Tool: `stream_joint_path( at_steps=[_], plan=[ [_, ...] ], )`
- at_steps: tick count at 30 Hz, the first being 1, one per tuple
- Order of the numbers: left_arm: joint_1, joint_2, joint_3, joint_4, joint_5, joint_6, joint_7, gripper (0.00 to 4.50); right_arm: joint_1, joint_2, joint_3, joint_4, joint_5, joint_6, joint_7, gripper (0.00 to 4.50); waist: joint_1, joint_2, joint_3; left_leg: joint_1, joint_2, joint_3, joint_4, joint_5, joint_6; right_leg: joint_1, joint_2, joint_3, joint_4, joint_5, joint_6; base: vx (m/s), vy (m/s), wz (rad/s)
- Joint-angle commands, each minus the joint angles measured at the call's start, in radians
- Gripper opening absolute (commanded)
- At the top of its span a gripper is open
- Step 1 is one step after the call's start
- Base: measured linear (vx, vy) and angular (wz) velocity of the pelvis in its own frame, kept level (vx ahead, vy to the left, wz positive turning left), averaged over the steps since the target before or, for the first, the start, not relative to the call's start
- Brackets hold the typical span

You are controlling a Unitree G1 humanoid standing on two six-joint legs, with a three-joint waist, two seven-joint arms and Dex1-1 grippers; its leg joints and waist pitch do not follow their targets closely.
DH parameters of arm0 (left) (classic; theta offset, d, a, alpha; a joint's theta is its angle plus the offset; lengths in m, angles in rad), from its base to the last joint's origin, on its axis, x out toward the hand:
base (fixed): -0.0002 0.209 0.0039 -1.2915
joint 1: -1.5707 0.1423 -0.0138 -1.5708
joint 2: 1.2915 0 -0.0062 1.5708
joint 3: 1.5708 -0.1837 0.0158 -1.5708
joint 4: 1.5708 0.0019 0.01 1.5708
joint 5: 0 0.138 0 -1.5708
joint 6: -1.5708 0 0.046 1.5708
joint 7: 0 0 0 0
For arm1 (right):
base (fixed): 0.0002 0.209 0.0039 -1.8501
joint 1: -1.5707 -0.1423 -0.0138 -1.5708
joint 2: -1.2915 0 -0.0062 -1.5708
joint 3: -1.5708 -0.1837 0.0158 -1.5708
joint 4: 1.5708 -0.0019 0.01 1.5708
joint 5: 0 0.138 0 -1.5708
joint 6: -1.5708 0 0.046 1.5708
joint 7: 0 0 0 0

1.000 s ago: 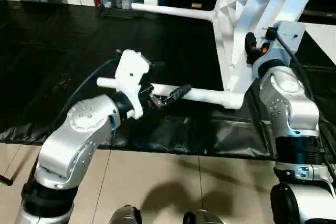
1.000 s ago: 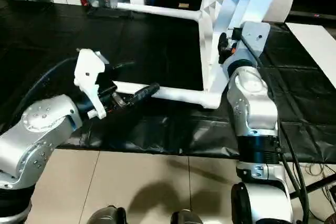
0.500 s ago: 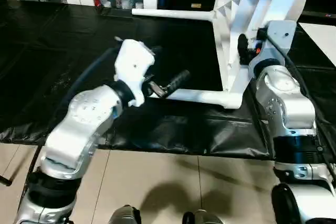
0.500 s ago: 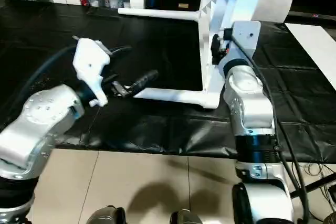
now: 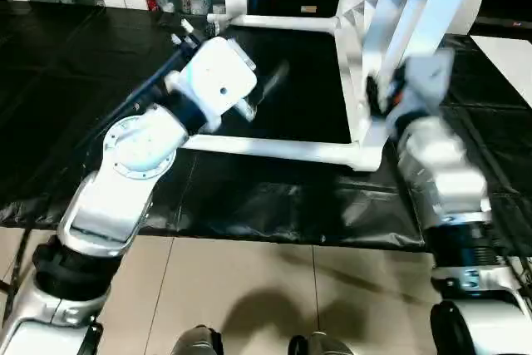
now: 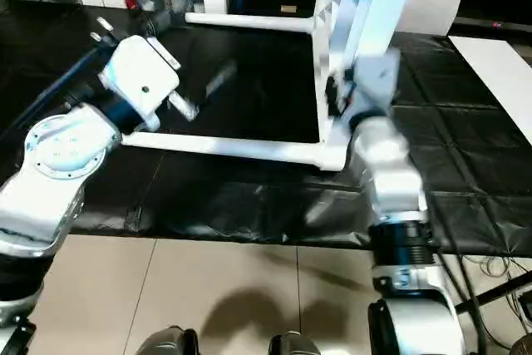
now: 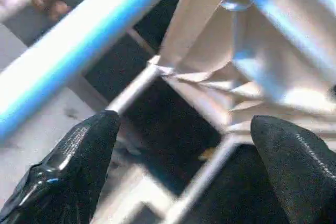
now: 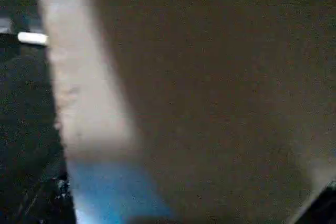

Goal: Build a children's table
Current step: Flip table

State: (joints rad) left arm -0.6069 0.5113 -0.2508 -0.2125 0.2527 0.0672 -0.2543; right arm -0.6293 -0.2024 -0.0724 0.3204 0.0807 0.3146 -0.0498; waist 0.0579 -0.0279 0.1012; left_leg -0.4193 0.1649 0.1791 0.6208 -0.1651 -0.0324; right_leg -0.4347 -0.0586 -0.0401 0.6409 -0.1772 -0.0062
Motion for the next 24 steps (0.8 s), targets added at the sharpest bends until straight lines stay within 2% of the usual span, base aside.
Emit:
stream_joint_path(
  at_steps=[1,2,4,7,12,14,16,17,21,23,24],
  plan=[
    [-0.022,0.017,-0.019,0.029,0.066,-0.028,0.037,4.5,-0.01,0.003,-0.02,0.018,0.002,-0.012,0.009,3.51,0.001,-0.005,-0.085,0.031,0.048,-0.019,-0.072,-0.174,-0.039,0.058,-0.071,0.045,-0.074,-0.184,-0.124,0.0,0.0,0.0],
    [-0.044,0.028,-0.023,0.062,0.111,-0.049,0.062,4.5,-0.015,0.006,-0.018,0.032,0.002,-0.025,0.013,3.4,0.001,-0.005,-0.085,0.033,0.049,-0.018,-0.071,-0.171,-0.039,0.056,-0.07,0.045,-0.074,-0.18,-0.128,0.0,0.0,0.0],
    [-0.052,0.026,-0.019,0.079,0.132,-0.068,0.072,4.5,-0.018,0.007,-0.017,0.041,0.002,-0.034,0.013,3.26,0.002,-0.004,-0.086,0.032,0.048,-0.019,-0.071,-0.169,-0.039,0.056,-0.071,0.044,-0.073,-0.176,-0.133,0.0,0.0,0.0],
    [-0.115,0.012,-0.003,0.131,0.205,-0.164,0.168,4.5,-0.039,0.018,-0.016,0.071,0.004,-0.061,0.013,2.98,0.004,-0.005,-0.089,0.032,0.049,-0.019,-0.07,-0.164,-0.036,0.057,-0.073,0.044,-0.072,-0.16,-0.146,0.0,0.0,0.0],
    [-0.152,0.004,-0.011,0.179,0.238,-0.196,0.216,4.5,-0.052,0.035,-0.027,0.083,0.021,-0.073,0.02,2.44,0.005,-0.008,-0.092,0.031,0.049,-0.018,-0.067,-0.154,-0.027,0.059,-0.076,0.044,-0.067,-0.145,-0.158,0.0,0.0,0.0],
    [-0.17,0.003,-0.014,0.211,0.26,-0.201,0.235,4.5,-0.059,0.046,-0.037,0.087,0.037,-0.077,0.024,2.36,0.004,-0.012,-0.093,0.03,0.047,-0.017,-0.067,-0.152,-0.023,0.059,-0.075,0.043,-0.069,-0.151,-0.157,0.0,0.0,0.0],
    [-0.216,-0.011,-0.002,0.269,0.273,-0.218,0.272,4.5,-0.065,0.044,-0.028,0.09,0.026,-0.084,0.025,2.09,0.005,-0.015,-0.096,0.033,0.047,-0.015,-0.066,-0.152,-0.022,0.058,-0.075,0.043,-0.069,-0.159,-0.159,0.0,0.0,0.0],
    [-0.239,-0.013,-0.003,0.301,0.286,-0.229,0.286,4.5,-0.066,0.041,-0.023,0.093,0.02,-0.086,0.026,2.05,0.007,-0.012,-0.097,0.033,0.047,-0.016,-0.065,-0.154,-0.025,0.057,-0.075,0.042,-0.069,-0.166,-0.161,0.0,0.0,0.0],
    [-0.301,-0.032,0.004,0.412,0.285,-0.249,0.313,4.5,-0.072,0.034,-0.015,0.105,0.004,-0.102,0.03,1.96,0.008,-0.014,-0.099,0.032,0.046,-0.017,-0.065,-0.152,-0.028,0.058,-0.077,0.041,-0.068,-0.16,-0.164,0.0,0.0,0.0],
    [-0.343,-0.037,-0.005,0.503,0.302,-0.274,0.338,4.5,-0.075,0.058,-0.046,0.087,0.051,-0.09,0.046,1.95,0.008,-0.013,-0.1,0.03,0.045,-0.016,-0.063,-0.15,-0.022,0.059,-0.077,0.043,-0.069,-0.149,-0.167,0.0,0.0,0.0],
    [-0.352,-0.039,-0.006,0.522,0.304,-0.279,0.343,4.5,-0.075,0.059,-0.045,0.082,0.051,-0.089,0.051,1.95,0.01,-0.011,-0.103,0.03,0.045,-0.017,-0.063,-0.147,-0.021,0.062,-0.078,0.042,-0.067,-0.147,-0.168,0.0,0.0,0.0]
  ],
)
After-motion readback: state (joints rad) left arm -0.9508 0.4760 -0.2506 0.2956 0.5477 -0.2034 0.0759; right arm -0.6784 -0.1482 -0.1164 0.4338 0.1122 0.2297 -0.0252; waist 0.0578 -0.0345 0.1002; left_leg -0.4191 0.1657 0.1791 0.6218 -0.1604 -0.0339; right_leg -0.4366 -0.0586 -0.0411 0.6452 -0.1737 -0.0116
